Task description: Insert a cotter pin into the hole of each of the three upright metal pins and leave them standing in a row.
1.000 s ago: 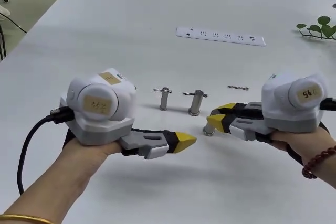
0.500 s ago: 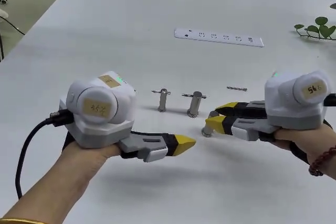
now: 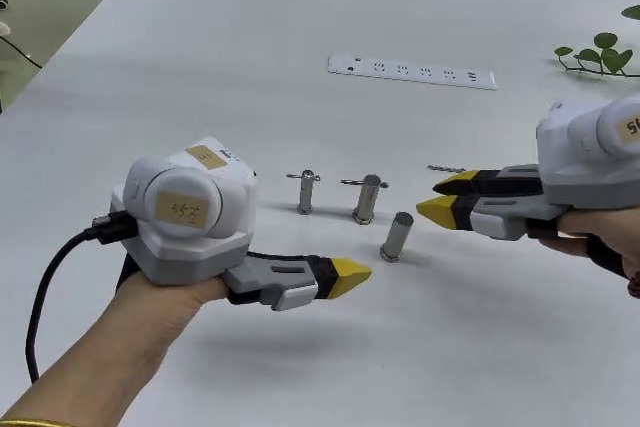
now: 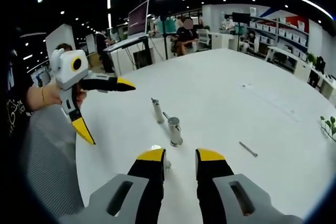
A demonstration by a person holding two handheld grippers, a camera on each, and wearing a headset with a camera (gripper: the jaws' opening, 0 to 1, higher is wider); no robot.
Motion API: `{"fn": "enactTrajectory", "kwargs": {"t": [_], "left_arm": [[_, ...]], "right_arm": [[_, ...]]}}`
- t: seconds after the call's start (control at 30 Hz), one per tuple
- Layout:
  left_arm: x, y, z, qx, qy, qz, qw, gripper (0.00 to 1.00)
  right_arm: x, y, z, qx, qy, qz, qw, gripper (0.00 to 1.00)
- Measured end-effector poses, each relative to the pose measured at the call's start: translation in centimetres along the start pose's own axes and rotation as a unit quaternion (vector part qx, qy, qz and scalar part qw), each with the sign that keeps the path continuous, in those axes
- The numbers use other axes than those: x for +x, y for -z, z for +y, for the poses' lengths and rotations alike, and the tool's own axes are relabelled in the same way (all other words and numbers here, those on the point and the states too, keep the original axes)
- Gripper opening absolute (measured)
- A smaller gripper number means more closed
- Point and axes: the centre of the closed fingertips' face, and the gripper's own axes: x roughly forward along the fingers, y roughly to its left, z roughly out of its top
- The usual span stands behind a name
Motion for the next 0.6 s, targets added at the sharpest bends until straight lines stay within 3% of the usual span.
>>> {"fn": "enactTrajectory", "kwargs": {"t": [0.6], "left_arm": [[0.4,0.0,-0.8,0.006,0.01,0.0,0.9999,0.99]], "right_arm": [[0.4,1.6,-6.1,-0.02,0.044,0.055,0.9973,0.16]]}}
